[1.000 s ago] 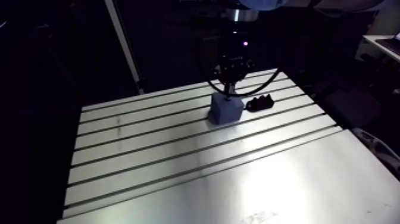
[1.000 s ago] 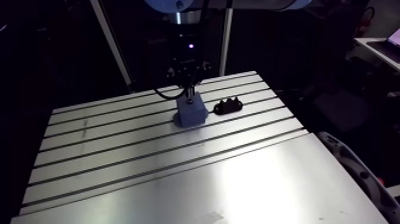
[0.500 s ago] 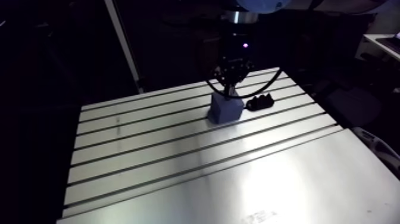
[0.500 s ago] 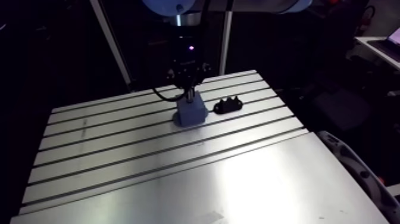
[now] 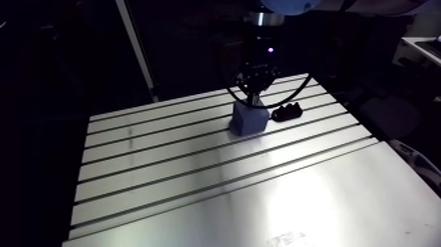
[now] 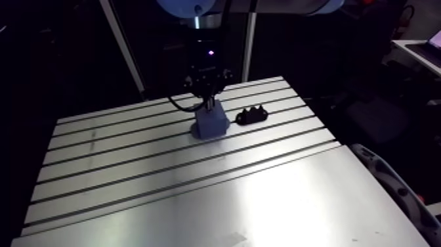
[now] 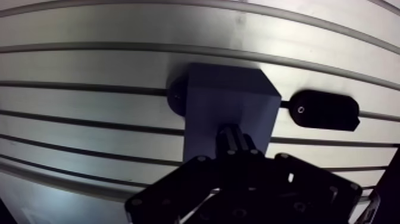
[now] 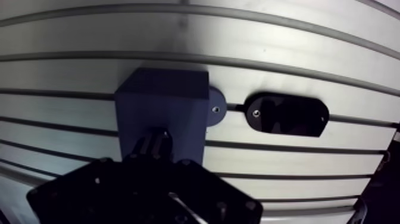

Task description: Pick up the M10 bolt and insert it into the hex recess until seated.

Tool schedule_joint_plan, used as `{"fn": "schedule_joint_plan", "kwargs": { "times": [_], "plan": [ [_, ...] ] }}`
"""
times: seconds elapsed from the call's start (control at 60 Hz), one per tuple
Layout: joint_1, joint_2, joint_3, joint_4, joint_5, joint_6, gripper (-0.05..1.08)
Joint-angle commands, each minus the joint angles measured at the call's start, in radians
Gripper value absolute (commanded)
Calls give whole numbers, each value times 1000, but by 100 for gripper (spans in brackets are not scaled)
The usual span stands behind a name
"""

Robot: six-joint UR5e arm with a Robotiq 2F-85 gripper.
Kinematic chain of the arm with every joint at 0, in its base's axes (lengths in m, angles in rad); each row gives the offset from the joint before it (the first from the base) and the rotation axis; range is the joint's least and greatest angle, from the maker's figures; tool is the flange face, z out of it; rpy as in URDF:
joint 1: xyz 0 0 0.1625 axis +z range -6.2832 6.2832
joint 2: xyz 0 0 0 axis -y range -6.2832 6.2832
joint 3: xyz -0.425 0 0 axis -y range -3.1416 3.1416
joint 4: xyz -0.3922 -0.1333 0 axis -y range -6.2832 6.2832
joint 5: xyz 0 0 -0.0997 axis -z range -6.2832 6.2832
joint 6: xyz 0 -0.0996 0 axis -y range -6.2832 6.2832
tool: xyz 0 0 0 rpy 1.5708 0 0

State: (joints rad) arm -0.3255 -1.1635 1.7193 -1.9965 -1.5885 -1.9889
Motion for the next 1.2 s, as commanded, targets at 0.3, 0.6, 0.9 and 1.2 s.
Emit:
{"fn": "schedule_joint_plan", "kwargs": {
  "times": [0.3, 0.6, 0.9, 1.2],
  "plan": [
    [-1, 2, 4, -2, 0, 0, 108],
    [-1, 3, 6, -2, 0, 0, 108],
    [-1, 3, 6, -2, 0, 0, 108],
    [-1, 3, 9, -2, 0, 0, 108]
  ]
}}
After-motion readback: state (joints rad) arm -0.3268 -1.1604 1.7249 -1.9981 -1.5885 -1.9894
